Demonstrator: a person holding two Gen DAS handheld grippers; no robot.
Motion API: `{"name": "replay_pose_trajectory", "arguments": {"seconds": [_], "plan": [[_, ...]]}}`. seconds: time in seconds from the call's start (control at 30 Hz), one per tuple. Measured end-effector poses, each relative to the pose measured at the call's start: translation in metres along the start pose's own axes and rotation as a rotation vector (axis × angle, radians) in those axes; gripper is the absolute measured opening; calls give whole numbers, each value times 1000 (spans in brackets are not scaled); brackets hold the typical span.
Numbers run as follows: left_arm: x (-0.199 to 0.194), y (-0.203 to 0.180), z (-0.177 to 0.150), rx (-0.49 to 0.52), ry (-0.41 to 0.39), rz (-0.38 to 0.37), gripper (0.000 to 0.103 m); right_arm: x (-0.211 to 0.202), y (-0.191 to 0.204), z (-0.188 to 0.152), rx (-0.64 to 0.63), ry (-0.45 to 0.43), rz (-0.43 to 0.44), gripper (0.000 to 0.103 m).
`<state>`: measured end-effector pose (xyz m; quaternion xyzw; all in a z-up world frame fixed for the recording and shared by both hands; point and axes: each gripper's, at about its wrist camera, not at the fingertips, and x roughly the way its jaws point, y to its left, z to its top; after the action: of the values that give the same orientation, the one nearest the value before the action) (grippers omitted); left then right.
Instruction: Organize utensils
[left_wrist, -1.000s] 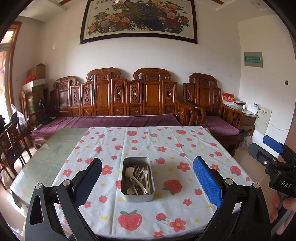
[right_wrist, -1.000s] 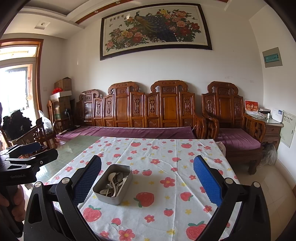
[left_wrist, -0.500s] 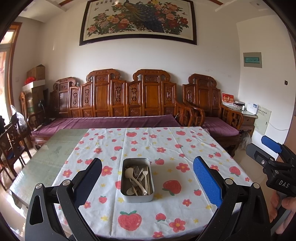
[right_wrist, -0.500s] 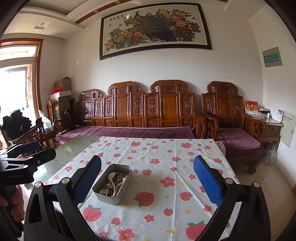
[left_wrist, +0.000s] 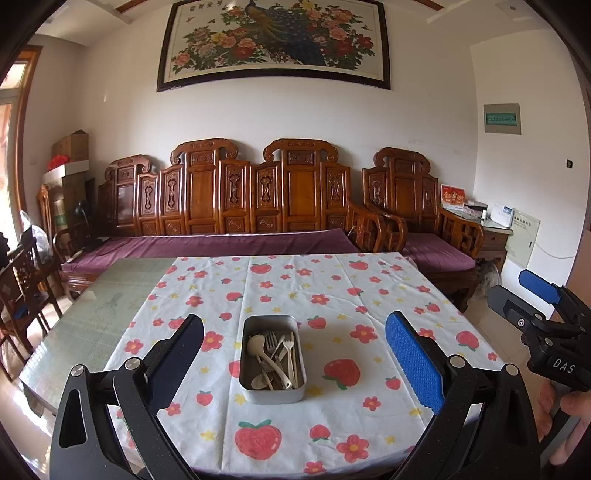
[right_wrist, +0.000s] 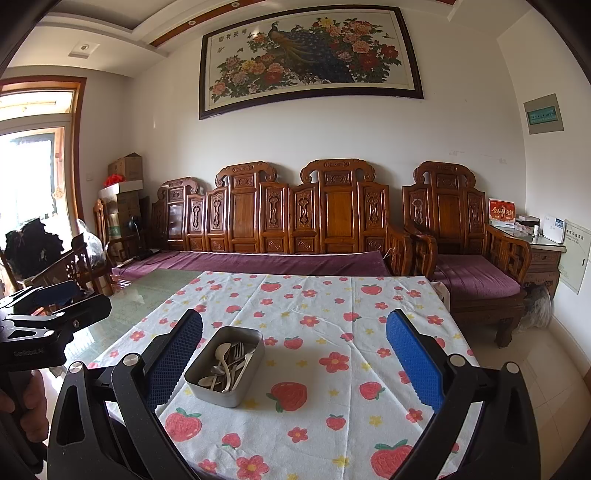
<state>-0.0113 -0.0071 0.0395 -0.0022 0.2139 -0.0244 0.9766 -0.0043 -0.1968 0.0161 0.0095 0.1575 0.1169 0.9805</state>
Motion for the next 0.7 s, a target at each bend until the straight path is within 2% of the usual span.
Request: {"name": "replay_pose_trajectory", "arguments": {"seconds": [0.7], "plan": [[-3,-6,4,2,-10,-8,95,0,0,0,1,0,0,100]]}}
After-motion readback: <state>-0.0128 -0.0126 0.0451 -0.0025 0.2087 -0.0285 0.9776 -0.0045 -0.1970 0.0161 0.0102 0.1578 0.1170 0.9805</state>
